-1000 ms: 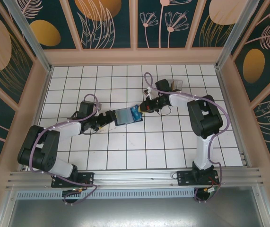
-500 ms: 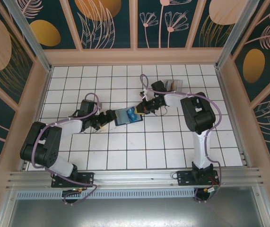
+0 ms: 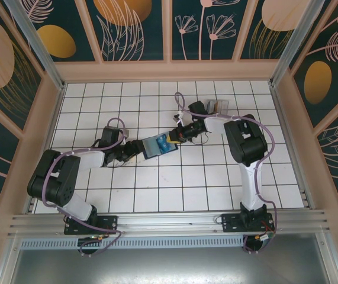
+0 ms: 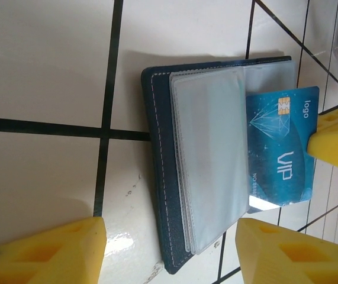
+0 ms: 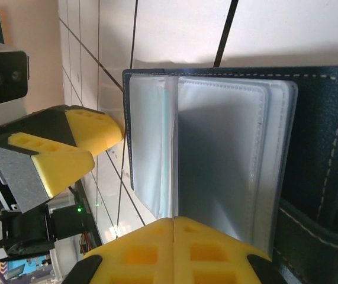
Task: Put the credit cards into the card holder
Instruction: Insert the credit card into the card slot.
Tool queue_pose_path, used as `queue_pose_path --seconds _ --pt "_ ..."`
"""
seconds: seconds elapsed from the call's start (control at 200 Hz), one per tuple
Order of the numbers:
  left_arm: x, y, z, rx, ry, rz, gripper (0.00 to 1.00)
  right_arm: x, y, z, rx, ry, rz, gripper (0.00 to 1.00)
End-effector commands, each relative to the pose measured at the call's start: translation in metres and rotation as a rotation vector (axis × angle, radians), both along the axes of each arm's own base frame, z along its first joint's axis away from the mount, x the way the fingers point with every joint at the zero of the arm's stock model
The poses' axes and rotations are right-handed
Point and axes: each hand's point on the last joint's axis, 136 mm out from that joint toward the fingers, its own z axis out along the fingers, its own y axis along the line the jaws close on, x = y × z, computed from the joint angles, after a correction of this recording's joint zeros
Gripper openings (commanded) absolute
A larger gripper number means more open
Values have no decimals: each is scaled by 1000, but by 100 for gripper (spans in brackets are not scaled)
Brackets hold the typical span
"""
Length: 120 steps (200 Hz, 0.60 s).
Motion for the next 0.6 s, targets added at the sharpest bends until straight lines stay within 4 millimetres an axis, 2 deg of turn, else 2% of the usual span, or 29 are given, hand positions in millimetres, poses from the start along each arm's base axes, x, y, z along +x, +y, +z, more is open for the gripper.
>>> queue_pose_path --seconds 0.0,0.17,0.395,0.596 --pt "0 -2 -2 4 -11 -17 59 7 0 16 38 -11 2 0" --pt "2 -1 0 14 -17 -11 56 13 -8 18 -13 -39 -14 0" --pt "2 0 -4 16 -12 -7 54 9 4 18 -4 -25 29 0" --pt "2 0 -6 25 -1 -8 54 11 10 -2 -53 -7 47 0"
